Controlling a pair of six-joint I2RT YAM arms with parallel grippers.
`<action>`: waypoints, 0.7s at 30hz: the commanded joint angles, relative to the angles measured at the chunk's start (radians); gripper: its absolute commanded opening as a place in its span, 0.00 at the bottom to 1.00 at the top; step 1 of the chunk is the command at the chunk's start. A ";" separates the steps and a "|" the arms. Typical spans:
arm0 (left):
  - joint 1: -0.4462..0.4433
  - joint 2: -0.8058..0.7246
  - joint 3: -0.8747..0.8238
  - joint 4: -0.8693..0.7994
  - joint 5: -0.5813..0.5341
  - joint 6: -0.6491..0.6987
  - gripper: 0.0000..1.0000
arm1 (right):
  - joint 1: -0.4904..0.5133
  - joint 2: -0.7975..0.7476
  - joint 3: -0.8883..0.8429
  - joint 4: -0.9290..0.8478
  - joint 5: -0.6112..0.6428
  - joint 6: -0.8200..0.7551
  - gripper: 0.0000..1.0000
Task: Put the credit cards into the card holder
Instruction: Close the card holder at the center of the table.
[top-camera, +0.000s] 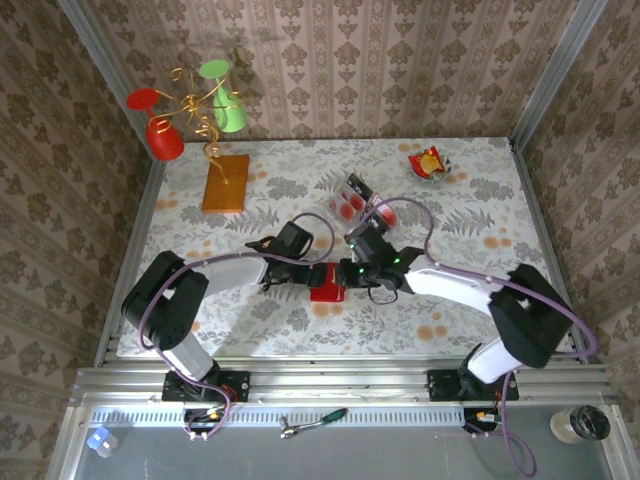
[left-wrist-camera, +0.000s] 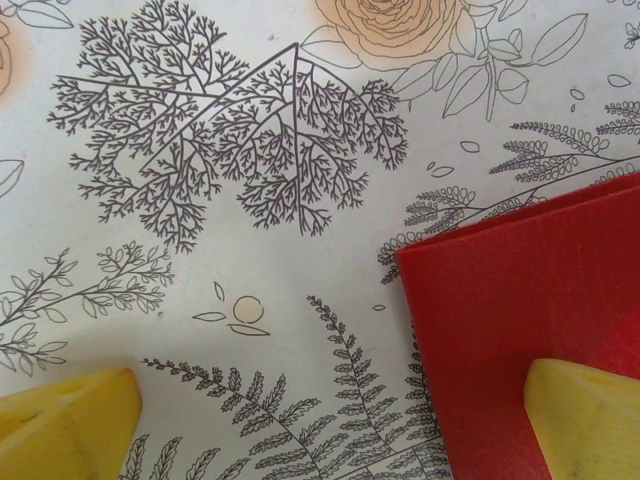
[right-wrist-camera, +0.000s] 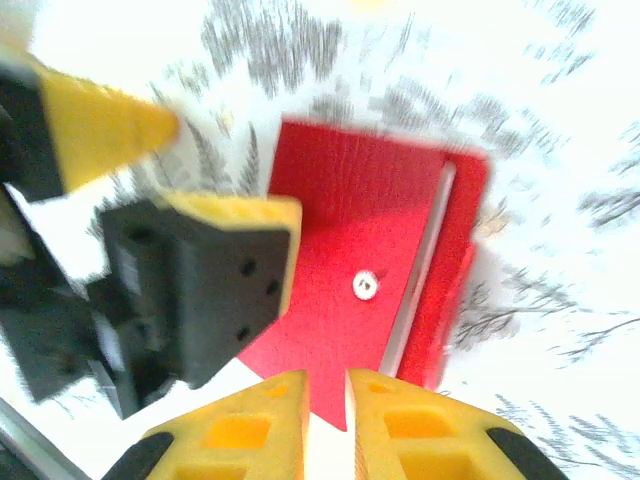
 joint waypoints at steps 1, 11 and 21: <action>-0.012 0.031 -0.018 -0.016 -0.029 -0.013 1.00 | -0.046 -0.053 -0.019 -0.092 0.043 -0.009 0.24; -0.021 0.015 -0.039 0.005 -0.033 -0.029 1.00 | -0.067 0.028 0.043 -0.152 0.016 -0.055 0.42; -0.021 0.008 -0.045 0.008 -0.032 -0.030 1.00 | -0.038 0.129 0.107 -0.154 0.005 -0.066 0.39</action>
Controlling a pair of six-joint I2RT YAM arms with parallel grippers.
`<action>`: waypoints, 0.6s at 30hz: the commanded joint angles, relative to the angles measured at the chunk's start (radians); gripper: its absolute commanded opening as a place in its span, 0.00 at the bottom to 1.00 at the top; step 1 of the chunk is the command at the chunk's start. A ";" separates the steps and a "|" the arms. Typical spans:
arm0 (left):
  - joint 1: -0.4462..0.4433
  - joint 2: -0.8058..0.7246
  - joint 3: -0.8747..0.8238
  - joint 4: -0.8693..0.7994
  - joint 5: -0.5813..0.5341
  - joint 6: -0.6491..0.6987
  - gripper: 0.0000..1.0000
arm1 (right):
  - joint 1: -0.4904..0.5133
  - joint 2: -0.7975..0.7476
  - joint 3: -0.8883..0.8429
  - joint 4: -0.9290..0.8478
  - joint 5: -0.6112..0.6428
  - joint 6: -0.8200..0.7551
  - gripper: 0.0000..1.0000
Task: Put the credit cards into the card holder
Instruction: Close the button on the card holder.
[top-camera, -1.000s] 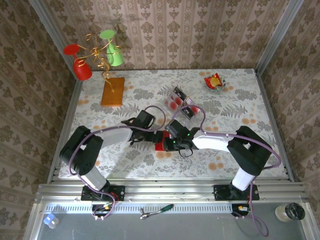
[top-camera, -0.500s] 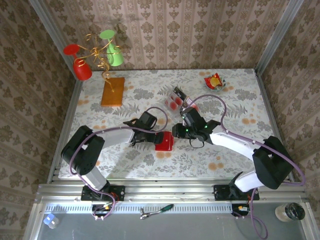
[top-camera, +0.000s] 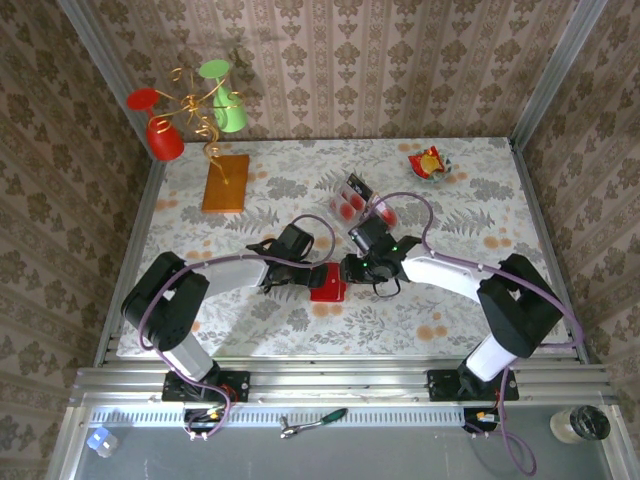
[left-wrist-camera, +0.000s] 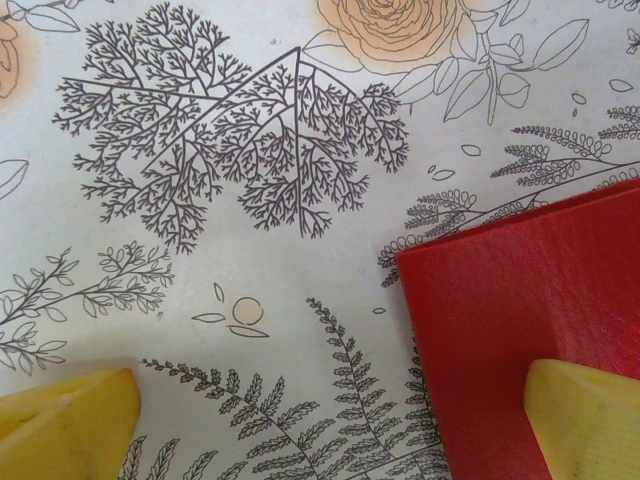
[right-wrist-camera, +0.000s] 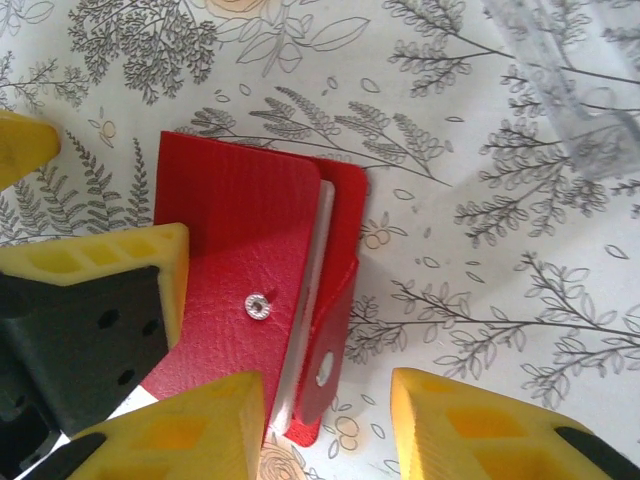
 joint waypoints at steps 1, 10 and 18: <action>-0.007 0.011 -0.028 -0.021 -0.009 -0.015 1.00 | 0.006 0.029 0.033 -0.025 -0.006 -0.013 0.37; -0.007 0.012 -0.025 -0.016 -0.005 -0.018 1.00 | 0.006 0.041 0.022 -0.017 -0.012 -0.015 0.03; -0.007 0.010 -0.025 -0.018 -0.003 -0.014 1.00 | 0.000 0.014 0.023 -0.024 -0.005 -0.014 0.14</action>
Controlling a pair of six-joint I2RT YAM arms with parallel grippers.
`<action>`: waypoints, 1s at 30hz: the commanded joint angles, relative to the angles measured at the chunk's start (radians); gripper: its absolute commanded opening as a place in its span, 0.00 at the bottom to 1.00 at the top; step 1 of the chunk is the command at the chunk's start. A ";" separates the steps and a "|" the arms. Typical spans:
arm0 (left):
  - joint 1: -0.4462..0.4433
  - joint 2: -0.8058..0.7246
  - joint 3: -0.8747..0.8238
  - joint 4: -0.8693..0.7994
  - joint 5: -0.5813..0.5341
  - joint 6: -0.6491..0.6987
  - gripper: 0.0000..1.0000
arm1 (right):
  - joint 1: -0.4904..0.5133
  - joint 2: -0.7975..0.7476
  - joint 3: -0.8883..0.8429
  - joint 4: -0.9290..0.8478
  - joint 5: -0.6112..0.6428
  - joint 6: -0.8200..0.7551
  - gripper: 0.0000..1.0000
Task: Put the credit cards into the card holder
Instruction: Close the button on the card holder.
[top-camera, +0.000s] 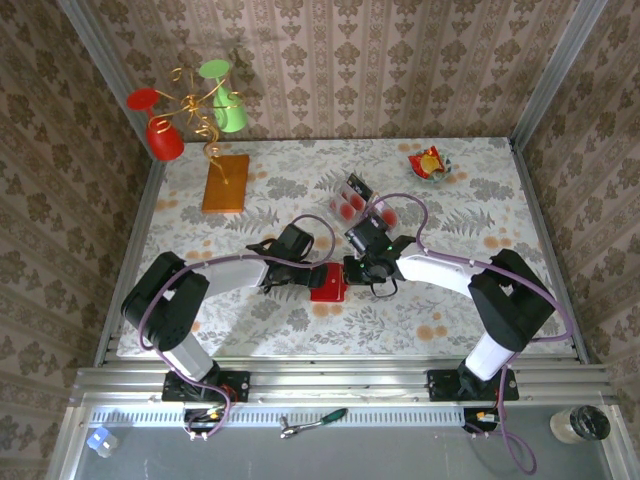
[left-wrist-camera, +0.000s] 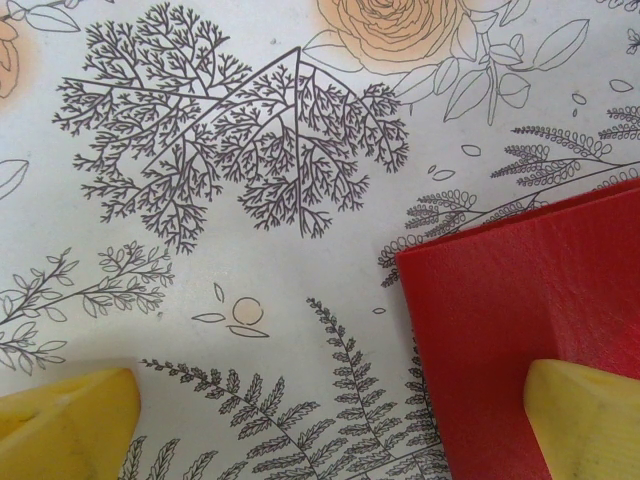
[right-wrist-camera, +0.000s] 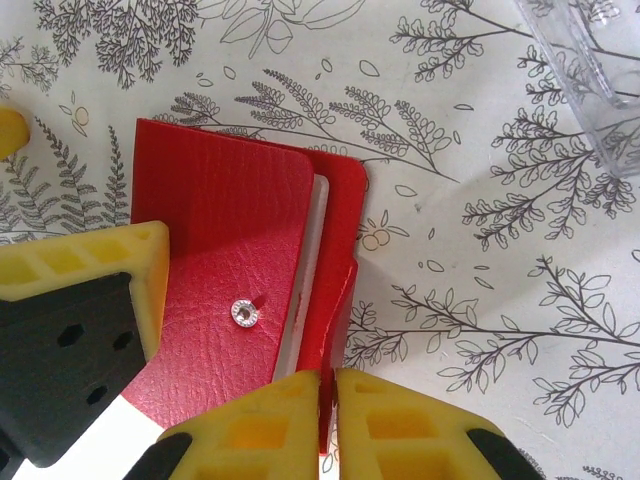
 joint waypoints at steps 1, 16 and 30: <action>-0.008 0.010 -0.025 -0.018 -0.003 -0.013 1.00 | -0.003 -0.027 0.011 -0.022 0.003 -0.007 0.13; -0.009 0.010 -0.023 -0.019 -0.003 -0.013 1.00 | -0.014 -0.035 0.005 -0.011 0.000 0.000 0.22; -0.008 0.006 -0.028 -0.014 -0.003 -0.015 1.00 | -0.017 -0.035 0.000 0.023 -0.048 0.009 0.00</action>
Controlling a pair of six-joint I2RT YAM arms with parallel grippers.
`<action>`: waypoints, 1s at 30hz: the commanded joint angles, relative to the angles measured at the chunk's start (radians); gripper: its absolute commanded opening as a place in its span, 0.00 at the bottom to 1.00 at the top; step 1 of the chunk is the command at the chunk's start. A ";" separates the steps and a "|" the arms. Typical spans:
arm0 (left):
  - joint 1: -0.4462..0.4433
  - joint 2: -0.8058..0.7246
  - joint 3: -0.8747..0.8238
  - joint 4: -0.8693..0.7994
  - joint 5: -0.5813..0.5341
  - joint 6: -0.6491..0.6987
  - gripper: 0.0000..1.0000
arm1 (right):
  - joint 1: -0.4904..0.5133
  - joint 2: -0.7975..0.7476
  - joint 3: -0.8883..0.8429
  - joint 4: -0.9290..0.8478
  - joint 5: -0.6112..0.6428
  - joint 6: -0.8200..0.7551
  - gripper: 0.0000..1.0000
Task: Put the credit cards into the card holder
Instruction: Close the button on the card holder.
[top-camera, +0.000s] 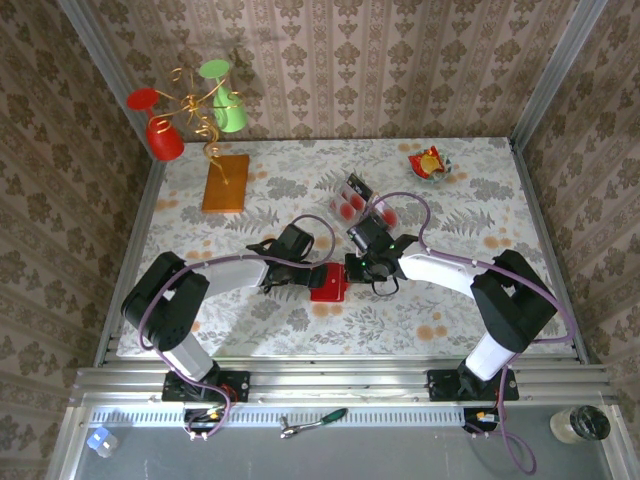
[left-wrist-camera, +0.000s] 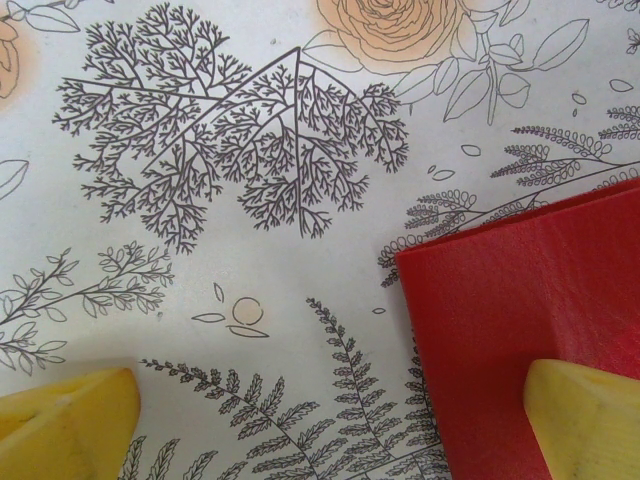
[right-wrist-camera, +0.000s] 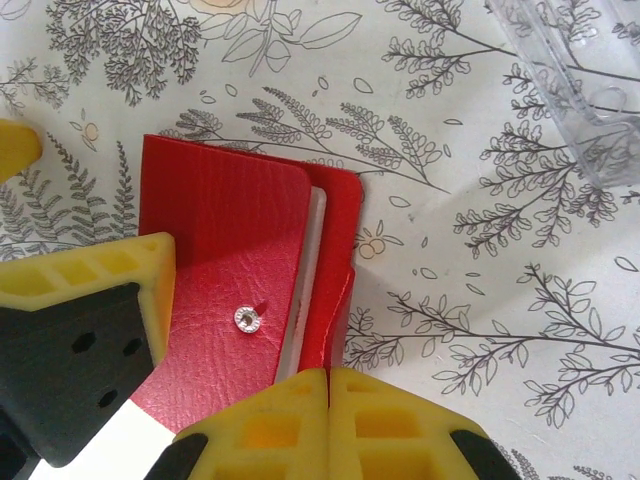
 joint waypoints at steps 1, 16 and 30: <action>-0.008 0.005 -0.030 -0.014 -0.002 -0.017 1.00 | -0.002 -0.024 -0.001 0.030 -0.051 0.010 0.00; -0.010 0.004 -0.032 -0.012 -0.001 -0.015 1.00 | 0.034 0.096 0.034 0.139 -0.136 0.069 0.00; -0.013 -0.003 -0.038 -0.014 -0.003 -0.020 1.00 | 0.036 0.139 0.049 0.160 -0.142 0.079 0.00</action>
